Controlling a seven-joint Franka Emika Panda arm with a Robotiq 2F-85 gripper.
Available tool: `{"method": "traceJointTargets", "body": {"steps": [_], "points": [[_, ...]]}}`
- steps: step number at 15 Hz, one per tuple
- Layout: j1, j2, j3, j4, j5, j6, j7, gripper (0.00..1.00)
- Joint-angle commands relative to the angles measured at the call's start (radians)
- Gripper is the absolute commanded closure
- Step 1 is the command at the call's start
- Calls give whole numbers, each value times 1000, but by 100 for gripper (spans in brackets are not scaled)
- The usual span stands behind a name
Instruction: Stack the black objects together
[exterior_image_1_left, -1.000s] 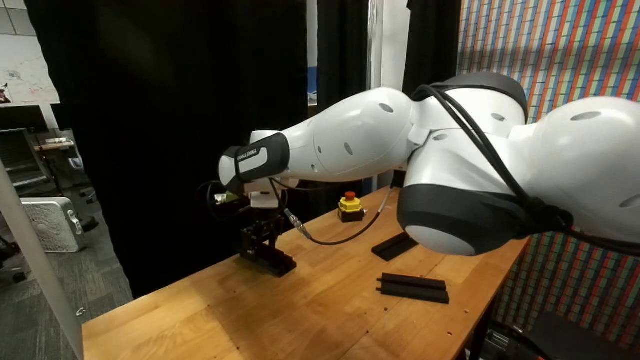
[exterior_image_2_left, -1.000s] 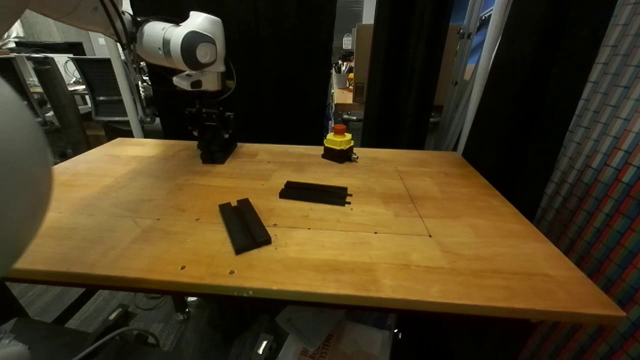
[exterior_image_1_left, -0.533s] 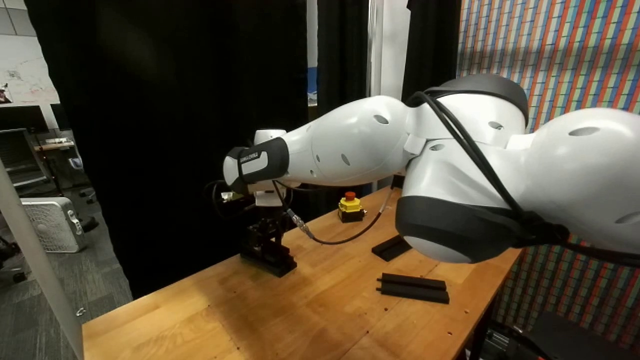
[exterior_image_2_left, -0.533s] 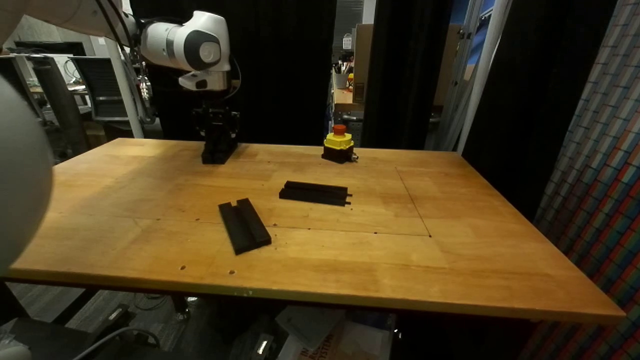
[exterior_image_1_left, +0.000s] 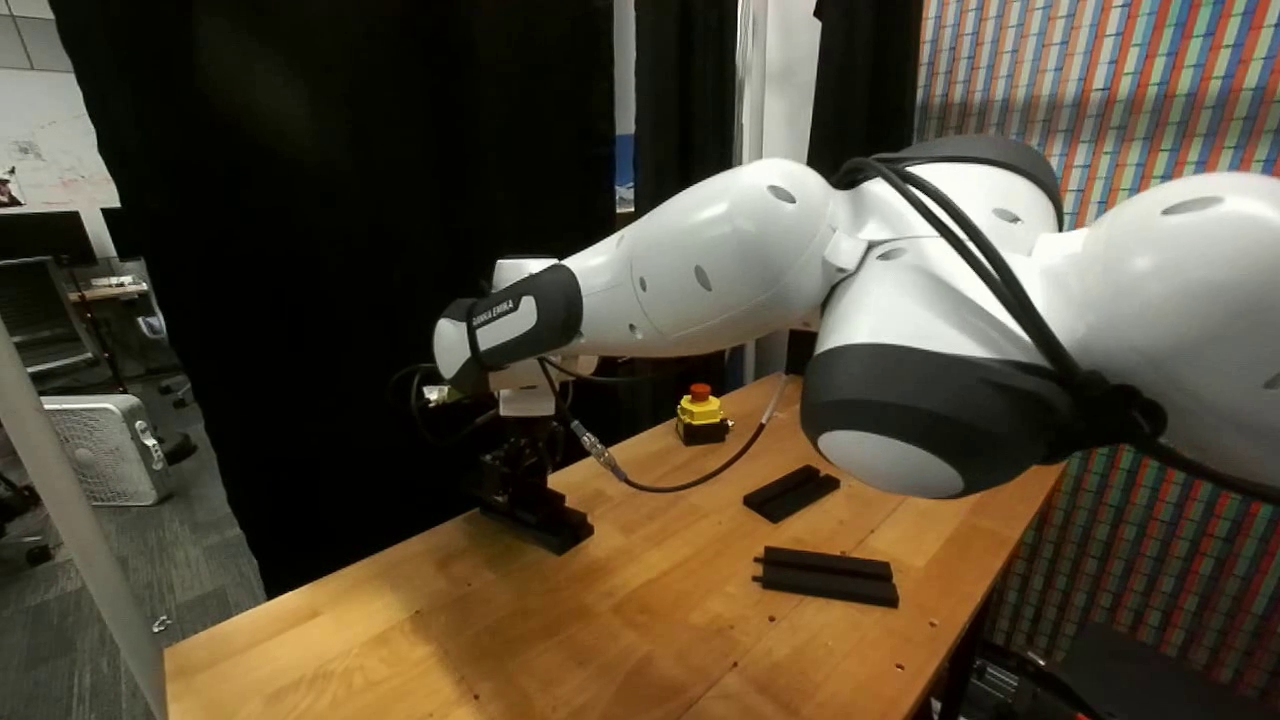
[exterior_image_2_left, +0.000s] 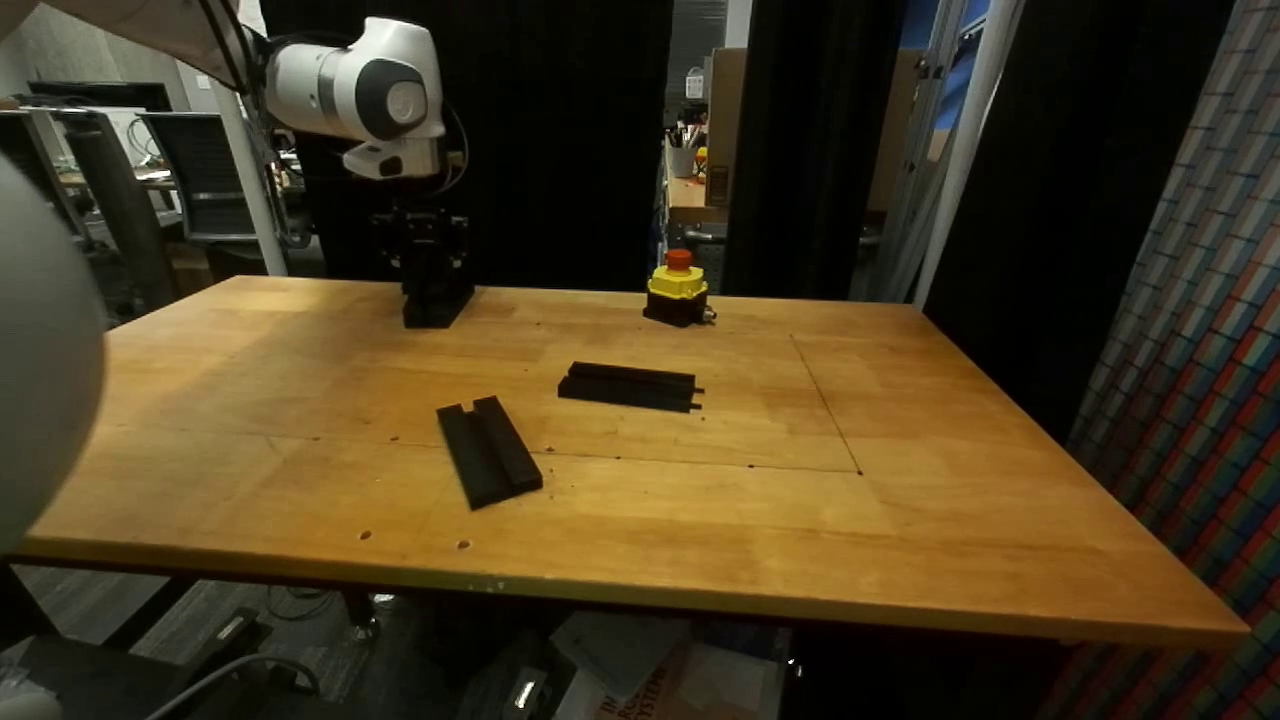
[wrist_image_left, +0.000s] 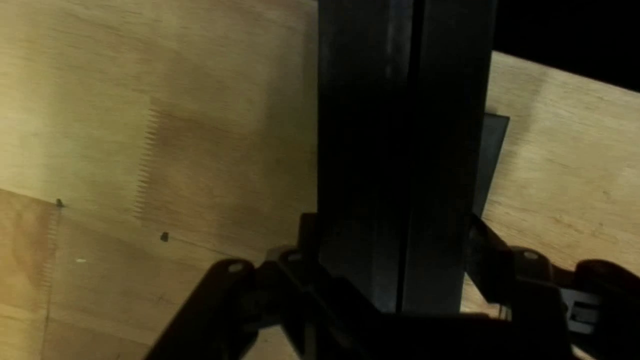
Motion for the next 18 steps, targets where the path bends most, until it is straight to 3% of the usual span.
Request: {"method": "traceJointTargets", "body": {"steps": [1, 2, 8, 9, 10, 11, 12, 13, 14, 15, 16, 17, 18], "points": [[12, -56, 22, -45, -17, 34, -1, 55], [7, -68, 46, -55, -28, 45, 4, 55], [21, -97, 40, -118, -17, 37, -1, 55], [-64, -173, 197, -138, -172, 95, 53, 55], [9, -115, 65, -139, -52, 51, 1, 55], [-2, -131, 86, -151, -62, 59, 0, 55], [-90, -203, 239, -170, -213, 115, 58, 55], [-14, -148, 107, -169, -94, 70, 5, 55], [-25, -167, 126, -181, -105, 73, 4, 55], [-121, -237, 279, -200, -252, 128, 61, 55], [-42, -180, 147, -196, -133, 90, 3, 55], [-54, -198, 169, -206, -141, 95, 5, 55], [-154, -263, 323, -223, -284, 150, 61, 7]]}}
